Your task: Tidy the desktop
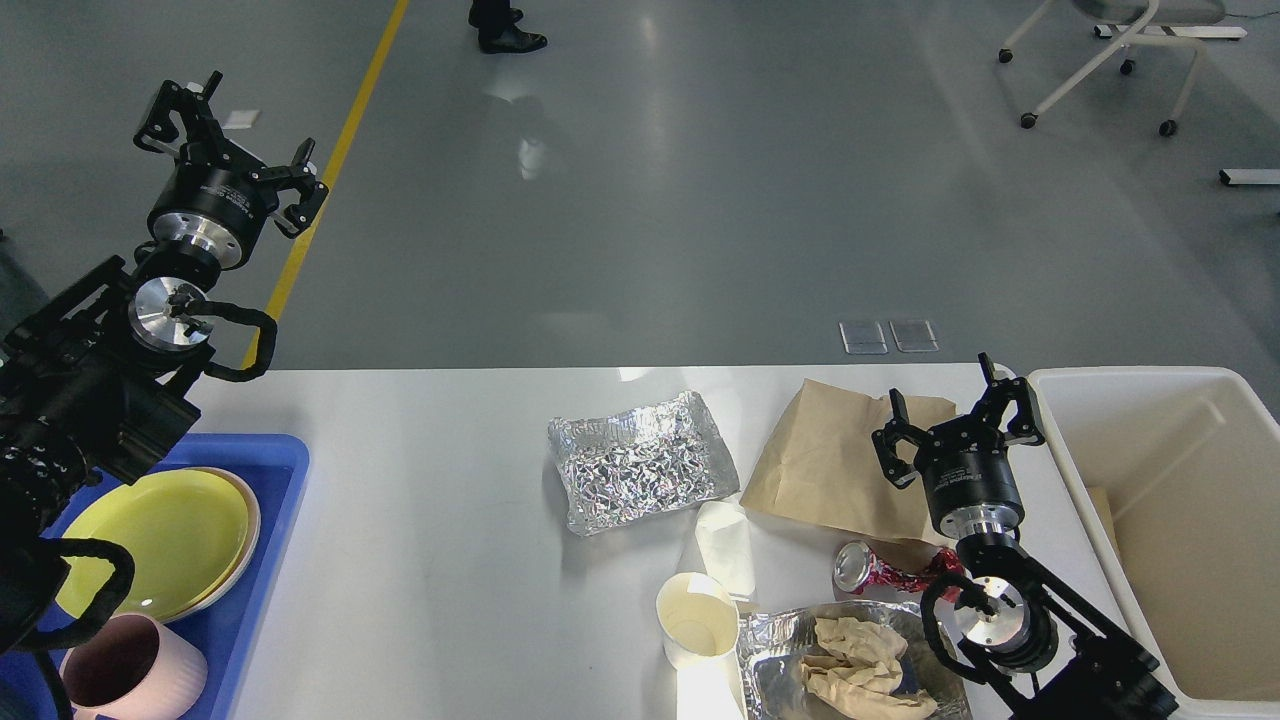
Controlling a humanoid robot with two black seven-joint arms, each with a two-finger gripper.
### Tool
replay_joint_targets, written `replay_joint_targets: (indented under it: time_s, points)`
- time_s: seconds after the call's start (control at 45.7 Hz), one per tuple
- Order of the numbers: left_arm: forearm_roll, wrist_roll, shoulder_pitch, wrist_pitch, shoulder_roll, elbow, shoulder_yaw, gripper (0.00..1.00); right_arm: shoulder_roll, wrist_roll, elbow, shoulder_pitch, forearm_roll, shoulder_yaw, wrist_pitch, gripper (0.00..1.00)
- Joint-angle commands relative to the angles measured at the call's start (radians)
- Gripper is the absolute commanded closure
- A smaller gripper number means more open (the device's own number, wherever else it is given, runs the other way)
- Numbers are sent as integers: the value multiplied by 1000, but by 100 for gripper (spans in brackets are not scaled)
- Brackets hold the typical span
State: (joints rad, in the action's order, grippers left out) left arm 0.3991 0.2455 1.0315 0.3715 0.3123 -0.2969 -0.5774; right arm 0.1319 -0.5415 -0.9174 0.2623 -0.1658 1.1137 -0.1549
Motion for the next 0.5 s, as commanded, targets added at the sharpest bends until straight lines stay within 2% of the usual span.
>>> replay_joint_targets:
  time_s: [0.0,0.044,0.109,0.153,0.24,0.328,0.394,0.481]
  points:
    - [0,9,-11,0,-10,-1,-30,3,0,0,0,0,0,0,0,0]
    - [0,29,-14,0,-19,-1,-42,3,0,0,0,0,0,0,0,0]
    - [0,96,-47,0,-44,-2,-62,3,0,0,0,0,0,0,0,0]
    - [0,126,-80,-2,-58,-4,-70,3,0,0,0,0,0,0,0,0]
    - [1,115,-119,-13,-67,-8,-122,3,0,0,0,0,0,0,0,0]
    - [1,91,-180,-31,-58,-76,-176,3,0,0,0,0,0,0,0,0]
    - [3,66,-237,-75,-29,-187,-203,3,0,0,0,0,0,0,0,0]
    - [-2,63,-339,-158,45,-417,-255,3,0,0,0,0,0,0,0,0]
